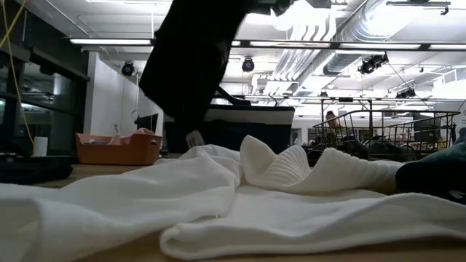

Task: Pick & Place Cloths
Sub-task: Put the top black boxer into the wire basket

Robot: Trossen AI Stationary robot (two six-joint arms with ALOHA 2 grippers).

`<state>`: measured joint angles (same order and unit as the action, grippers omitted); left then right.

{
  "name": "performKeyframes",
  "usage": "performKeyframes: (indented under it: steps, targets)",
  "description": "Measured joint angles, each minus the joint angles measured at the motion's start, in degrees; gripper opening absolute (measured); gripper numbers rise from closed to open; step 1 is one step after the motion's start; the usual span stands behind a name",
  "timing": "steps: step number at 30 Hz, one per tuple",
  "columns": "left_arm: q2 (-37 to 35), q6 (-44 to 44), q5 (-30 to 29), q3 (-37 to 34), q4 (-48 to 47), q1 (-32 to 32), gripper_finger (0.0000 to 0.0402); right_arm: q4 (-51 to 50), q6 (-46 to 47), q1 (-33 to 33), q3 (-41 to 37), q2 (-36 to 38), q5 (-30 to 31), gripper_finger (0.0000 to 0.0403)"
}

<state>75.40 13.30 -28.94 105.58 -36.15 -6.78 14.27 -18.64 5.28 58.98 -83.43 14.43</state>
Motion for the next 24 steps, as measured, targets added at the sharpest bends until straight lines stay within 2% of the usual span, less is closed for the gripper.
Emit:
performKeyframes:
  steps: [4,8,10,14,19,24]
  targets:
    - [0.5,0.2,0.0,1.3,0.1,0.0,0.0,3.4,-11.0,1.0,0.0,-3.8,1.2,0.0396]
    - [0.9,0.6,0.0,1.5,2.3,0.0,0.0,12.2,-18.2,1.9,0.0,-7.7,8.8,0.0384]
    - [0.9,0.6,0.0,1.5,3.1,0.0,0.0,16.6,-22.0,2.0,0.0,-9.3,9.7,0.0377]
    - [1.3,1.0,0.3,1.5,4.1,0.0,0.0,25.6,-26.9,1.9,0.0,-11.6,7.9,0.0372]
    - [1.5,1.0,4.8,1.5,6.4,0.0,0.0,33.9,-29.7,0.5,0.0,-12.8,5.8,0.0371]
    - [2.3,0.4,6.9,1.5,6.8,0.0,0.0,39.0,-29.7,-1.6,0.0,-12.8,0.0,0.0371]
